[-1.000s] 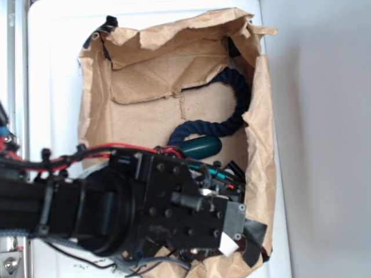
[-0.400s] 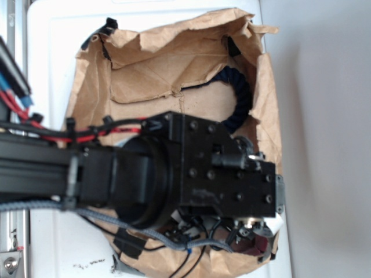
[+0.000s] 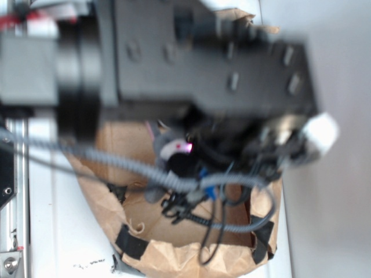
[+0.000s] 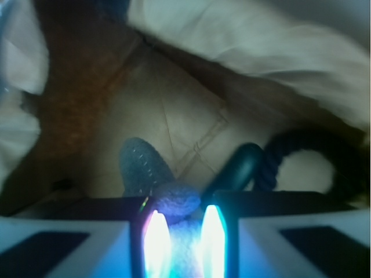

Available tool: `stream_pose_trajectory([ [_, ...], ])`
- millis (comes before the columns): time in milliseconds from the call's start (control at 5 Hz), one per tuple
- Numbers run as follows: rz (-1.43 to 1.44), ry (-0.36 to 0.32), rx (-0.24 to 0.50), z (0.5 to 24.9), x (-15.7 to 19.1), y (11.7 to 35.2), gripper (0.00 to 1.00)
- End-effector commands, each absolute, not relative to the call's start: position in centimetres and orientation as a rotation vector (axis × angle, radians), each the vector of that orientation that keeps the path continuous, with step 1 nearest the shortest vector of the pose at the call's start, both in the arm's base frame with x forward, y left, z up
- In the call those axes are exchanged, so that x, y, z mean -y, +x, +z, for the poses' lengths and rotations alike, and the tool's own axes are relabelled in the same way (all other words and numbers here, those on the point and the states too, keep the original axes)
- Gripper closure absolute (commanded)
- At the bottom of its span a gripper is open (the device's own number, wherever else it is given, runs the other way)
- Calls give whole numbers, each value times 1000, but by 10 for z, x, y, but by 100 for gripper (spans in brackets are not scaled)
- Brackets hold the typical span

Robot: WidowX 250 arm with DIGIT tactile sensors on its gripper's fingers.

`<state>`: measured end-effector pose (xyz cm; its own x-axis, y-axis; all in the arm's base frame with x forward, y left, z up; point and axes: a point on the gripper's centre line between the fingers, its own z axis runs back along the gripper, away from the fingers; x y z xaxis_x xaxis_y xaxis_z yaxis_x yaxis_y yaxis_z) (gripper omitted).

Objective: Grab the gray animal.

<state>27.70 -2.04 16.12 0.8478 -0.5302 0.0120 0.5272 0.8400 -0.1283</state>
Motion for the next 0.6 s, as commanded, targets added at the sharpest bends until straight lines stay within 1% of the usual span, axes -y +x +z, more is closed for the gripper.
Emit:
stream_pose_trajectory([
  [0,-397,-139,176,223,-17,257,100],
  [200,-362,-138,220,228,-20,248,100],
  [400,-417,-132,229,218,-15,240,100],
])
